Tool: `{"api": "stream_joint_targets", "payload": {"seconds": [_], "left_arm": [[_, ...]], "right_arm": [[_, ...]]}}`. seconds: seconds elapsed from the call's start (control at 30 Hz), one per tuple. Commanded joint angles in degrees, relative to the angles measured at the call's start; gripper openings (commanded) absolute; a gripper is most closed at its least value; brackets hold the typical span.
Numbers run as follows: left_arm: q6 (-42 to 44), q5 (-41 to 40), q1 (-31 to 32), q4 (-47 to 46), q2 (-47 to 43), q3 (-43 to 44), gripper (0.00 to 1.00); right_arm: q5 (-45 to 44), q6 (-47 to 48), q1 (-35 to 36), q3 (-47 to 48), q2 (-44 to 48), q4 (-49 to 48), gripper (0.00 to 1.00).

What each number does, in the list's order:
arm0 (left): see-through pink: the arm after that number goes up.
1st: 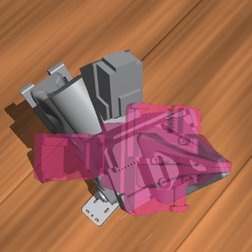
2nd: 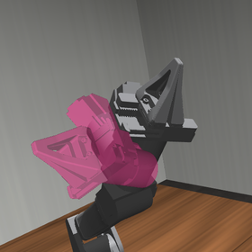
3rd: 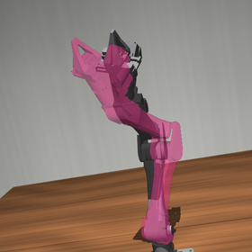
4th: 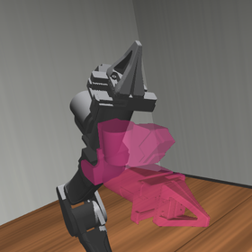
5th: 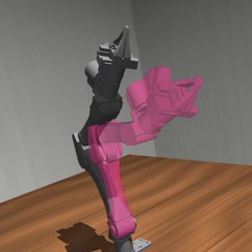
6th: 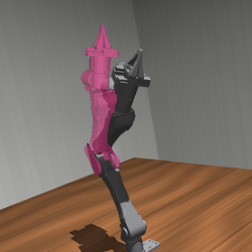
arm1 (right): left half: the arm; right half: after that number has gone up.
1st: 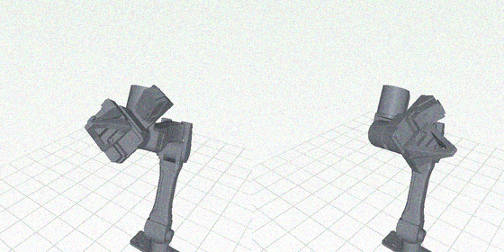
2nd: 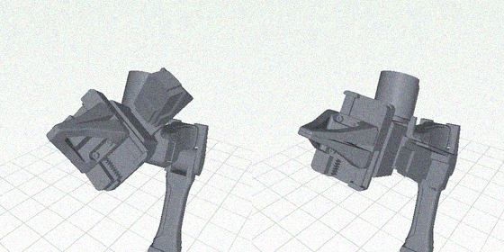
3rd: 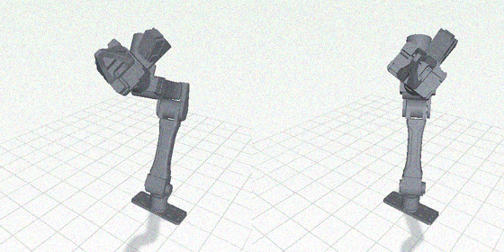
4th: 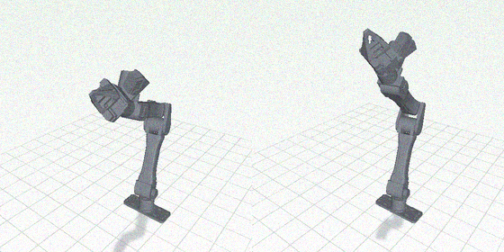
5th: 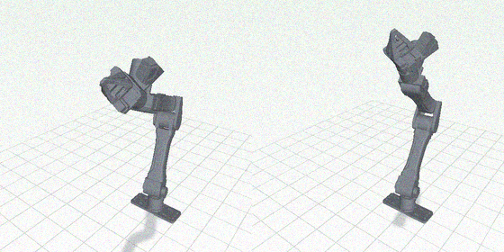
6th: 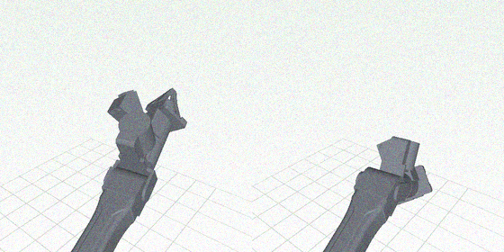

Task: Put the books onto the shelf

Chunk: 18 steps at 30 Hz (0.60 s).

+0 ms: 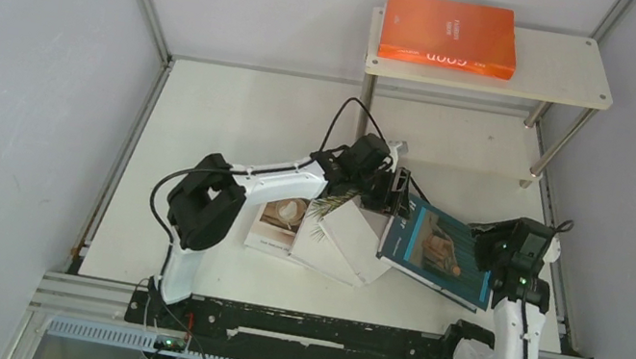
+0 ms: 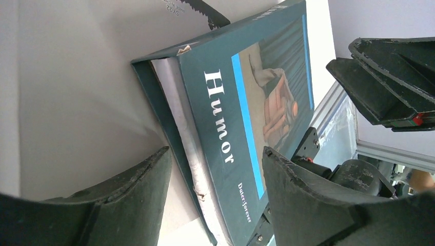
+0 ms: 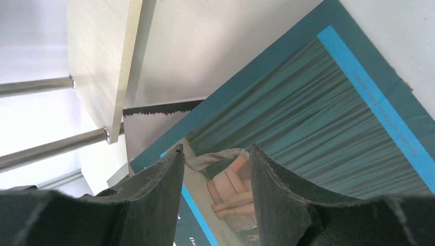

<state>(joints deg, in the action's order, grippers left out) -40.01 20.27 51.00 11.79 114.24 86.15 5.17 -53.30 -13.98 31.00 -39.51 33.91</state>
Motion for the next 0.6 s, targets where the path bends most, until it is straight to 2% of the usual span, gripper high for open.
{"api": "stream_joint_targets", "payload": {"seconds": [0.0,0.13,0.57], "left_arm": [[0.8,2.0,0.2,-0.7,0.7,3.7,0.7],[1.3,2.3,0.2,0.0,1.1,4.6,0.7],[2.6,4.2,0.2,0.3,0.9,4.4,0.7]], "right_arm": [[-3.3,-1.4,-2.6,0.2,0.0,-1.4,0.56],[-8.7,-2.0,-6.2,1.0,-1.1,1.6,0.54],[-18.0,0.7,-21.8,2.6,-4.6,6.0,0.53]]}}
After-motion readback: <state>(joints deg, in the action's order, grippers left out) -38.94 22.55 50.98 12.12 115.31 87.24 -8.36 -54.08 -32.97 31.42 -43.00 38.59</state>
